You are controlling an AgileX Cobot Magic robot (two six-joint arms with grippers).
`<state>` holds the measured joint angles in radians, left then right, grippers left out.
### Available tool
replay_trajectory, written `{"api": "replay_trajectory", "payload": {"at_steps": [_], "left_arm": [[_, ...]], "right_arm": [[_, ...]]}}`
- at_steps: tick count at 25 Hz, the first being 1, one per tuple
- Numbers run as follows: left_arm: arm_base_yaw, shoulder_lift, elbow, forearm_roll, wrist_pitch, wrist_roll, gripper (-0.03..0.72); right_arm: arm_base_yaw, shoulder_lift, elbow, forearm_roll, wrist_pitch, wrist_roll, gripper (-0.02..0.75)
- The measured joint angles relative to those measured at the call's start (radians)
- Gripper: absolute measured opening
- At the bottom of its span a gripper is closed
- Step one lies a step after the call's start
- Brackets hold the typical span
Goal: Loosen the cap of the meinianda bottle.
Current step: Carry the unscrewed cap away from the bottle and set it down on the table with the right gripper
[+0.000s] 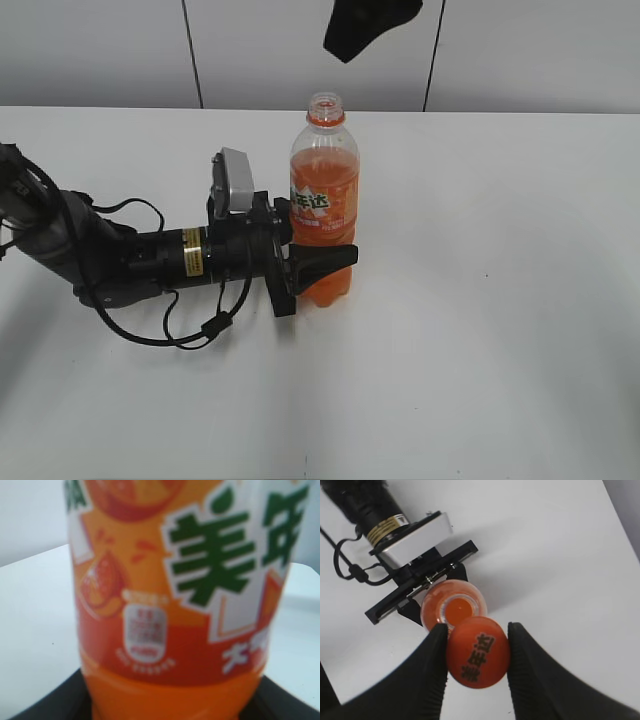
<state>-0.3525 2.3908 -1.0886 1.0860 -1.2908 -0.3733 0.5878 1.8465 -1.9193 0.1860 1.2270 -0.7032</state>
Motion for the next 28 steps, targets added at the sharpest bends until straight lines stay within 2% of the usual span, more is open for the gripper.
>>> {"api": "replay_trajectory", "payload": {"at_steps": [4,8,11,14,21,28], "left_arm": [[0.000,0.000,0.000,0.000,0.000,0.000,0.389],[0.000,0.000,0.000,0.000,0.000,0.000,0.389],[0.000,0.000,0.000,0.000,0.000,0.000,0.389],[0.000,0.000,0.000,0.000,0.000,0.000,0.389],[0.000,0.000,0.000,0.001,0.000,0.000,0.389],[0.000,0.000,0.000,0.002,0.000,0.000,0.389]], "right_arm": [[-0.085,0.000,0.008,-0.002,0.000,0.281,0.272],[-0.181,0.000,0.057,-0.005,-0.001,0.415,0.272],[-0.242,0.000,0.136,-0.011,-0.009,0.453,0.272],[-0.296,0.000,0.252,-0.011,-0.078,0.472,0.272],[-0.374,0.018,0.547,-0.015,-0.385,0.503,0.272],[-0.395,0.191,0.592,-0.078,-0.463,0.545,0.272]]}}
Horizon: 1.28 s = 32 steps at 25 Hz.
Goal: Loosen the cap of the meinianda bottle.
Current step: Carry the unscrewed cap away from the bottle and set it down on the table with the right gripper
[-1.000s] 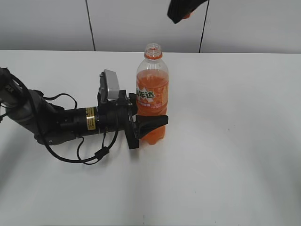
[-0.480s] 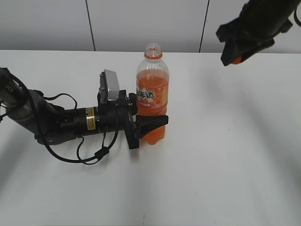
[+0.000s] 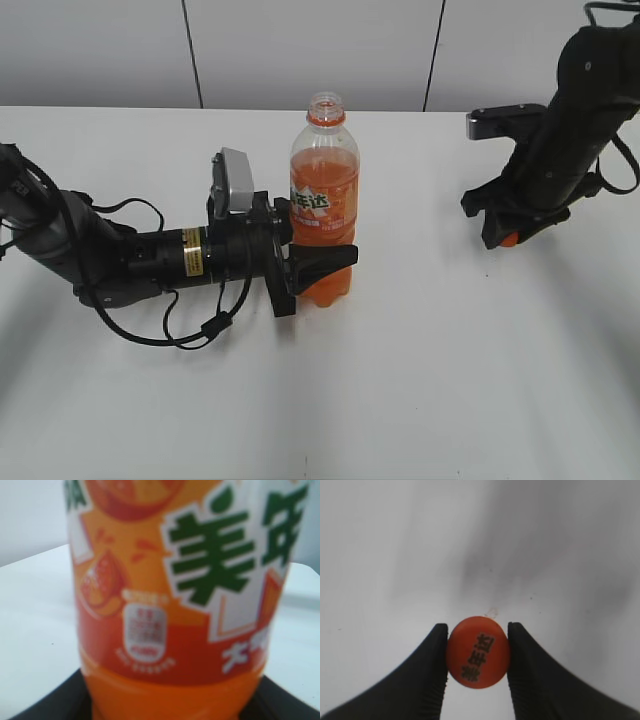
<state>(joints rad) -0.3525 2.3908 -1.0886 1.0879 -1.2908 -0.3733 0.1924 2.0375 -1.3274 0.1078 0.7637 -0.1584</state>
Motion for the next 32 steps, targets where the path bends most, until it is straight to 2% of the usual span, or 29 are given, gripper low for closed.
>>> {"api": "replay_trajectory", "payload": {"at_steps": [14,20,22,32], "left_arm": [[0.000,0.000,0.000,0.000,0.000,0.000,0.389],[0.000,0.000,0.000,0.000,0.000,0.000,0.389],[0.000,0.000,0.000,0.000,0.000,0.000,0.389],[0.000,0.000,0.000,0.000,0.000,0.000,0.389]], "right_arm": [[-0.002,0.102,0.000,-0.034,-0.044,0.039,0.279],[-0.002,0.102,0.000,-0.034,-0.044,0.039,0.538],[-0.002,0.102,0.000,-0.034,-0.044,0.039,0.584],[-0.002,0.102,0.000,-0.034,-0.034,0.039,0.592]]}}
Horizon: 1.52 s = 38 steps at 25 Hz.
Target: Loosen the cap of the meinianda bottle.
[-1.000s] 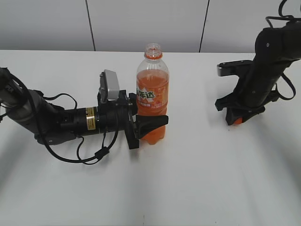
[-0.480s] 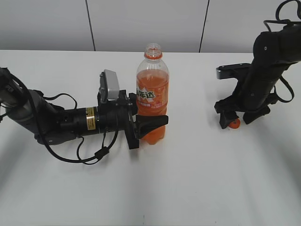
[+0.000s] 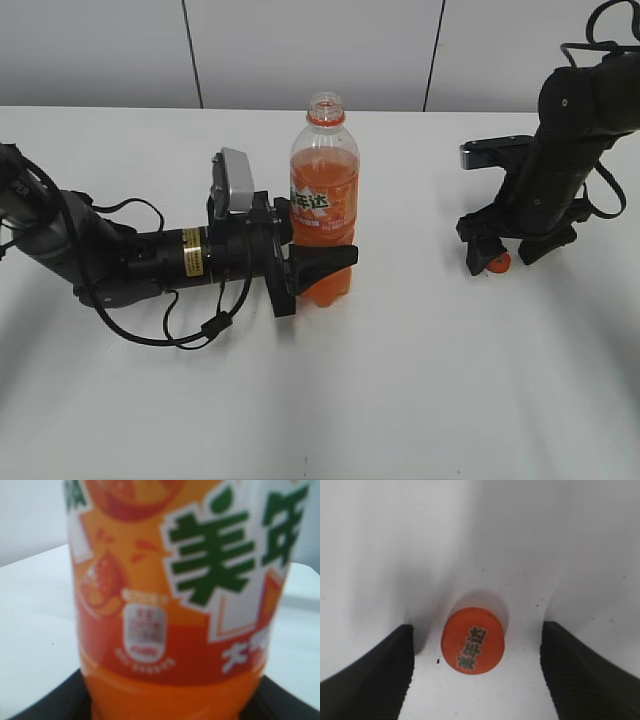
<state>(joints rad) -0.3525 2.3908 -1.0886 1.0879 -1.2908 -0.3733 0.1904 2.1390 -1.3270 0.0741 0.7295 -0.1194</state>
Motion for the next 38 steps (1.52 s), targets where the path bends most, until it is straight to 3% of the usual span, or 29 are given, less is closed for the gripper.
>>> {"api": "replay_trajectory", "payload": {"at_steps": [6,11,18,26,38], "left_arm": [[0.000,0.025,0.009,0.016,0.066,-0.001,0.486],[0.000,0.018,0.013,0.022,0.080,-0.009,0.507],[0.000,-0.077,0.015,0.042,0.086,-0.120,0.578],[0.000,-0.178,0.015,0.050,0.086,-0.245,0.588],[0.000,-0.341,0.015,0.045,0.085,-0.341,0.590]], "right_arm": [[0.000,0.000,0.000,0.000,0.002,-0.008,0.592],[0.000,0.000,0.000,0.000,0.002,-0.012,0.592],[0.000,0.000,0.000,0.000,0.002,-0.016,0.592],[0.000,0.000,0.000,0.000,0.002,-0.017,0.592],[0.000,0.000,0.000,0.001,0.003,-0.027,0.592]]}}
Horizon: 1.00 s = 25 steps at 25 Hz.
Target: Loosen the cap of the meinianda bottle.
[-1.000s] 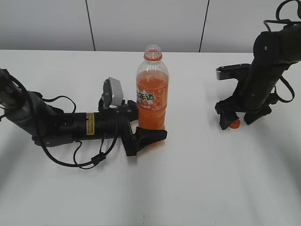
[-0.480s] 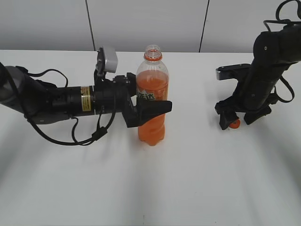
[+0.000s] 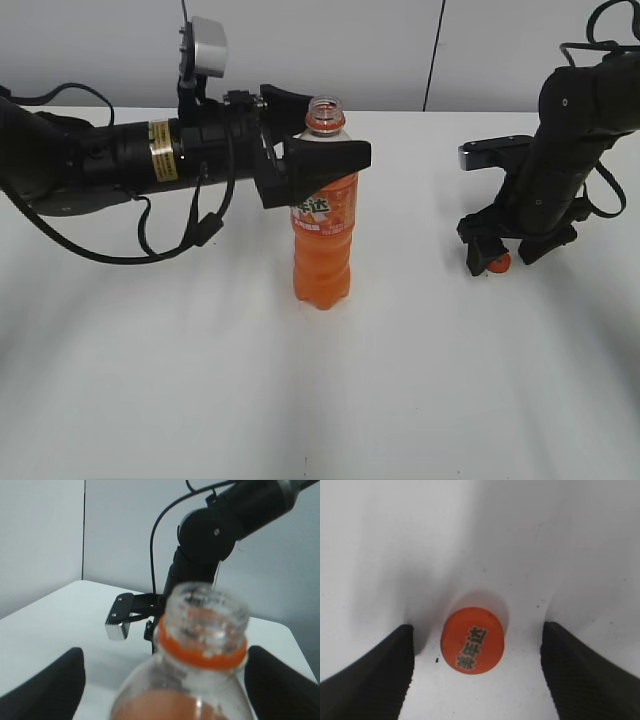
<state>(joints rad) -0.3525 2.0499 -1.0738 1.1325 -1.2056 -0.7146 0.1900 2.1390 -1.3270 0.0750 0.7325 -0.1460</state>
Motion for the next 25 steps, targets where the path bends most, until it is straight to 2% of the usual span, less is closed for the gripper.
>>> {"api": "replay_trajectory", "payload": {"at_steps": [8,13,15,20,23,25], "left_arm": [[0.000,-0.098,0.001,-0.046,0.000,-0.079,0.590],[0.001,-0.183,0.001,-0.137,0.028,-0.098,0.590],[0.002,-0.229,0.001,-0.186,0.119,-0.101,0.590],[0.028,-0.350,0.001,-0.299,0.485,-0.124,0.590],[0.065,-0.403,0.001,-0.311,0.710,-0.184,0.590],[0.098,-0.433,-0.004,-0.272,0.864,-0.262,0.590]], "right_arm": [[0.000,-0.016,-0.002,0.005,0.011,0.000,0.592],[-0.001,-0.115,-0.002,0.017,0.011,-0.001,0.592],[-0.001,-0.165,-0.002,0.020,0.019,-0.001,0.592],[-0.001,-0.250,-0.003,0.022,0.087,0.015,0.592],[-0.001,-0.274,-0.006,0.022,0.141,0.029,0.592],[-0.001,-0.281,-0.007,0.022,0.171,0.031,0.592]]}}
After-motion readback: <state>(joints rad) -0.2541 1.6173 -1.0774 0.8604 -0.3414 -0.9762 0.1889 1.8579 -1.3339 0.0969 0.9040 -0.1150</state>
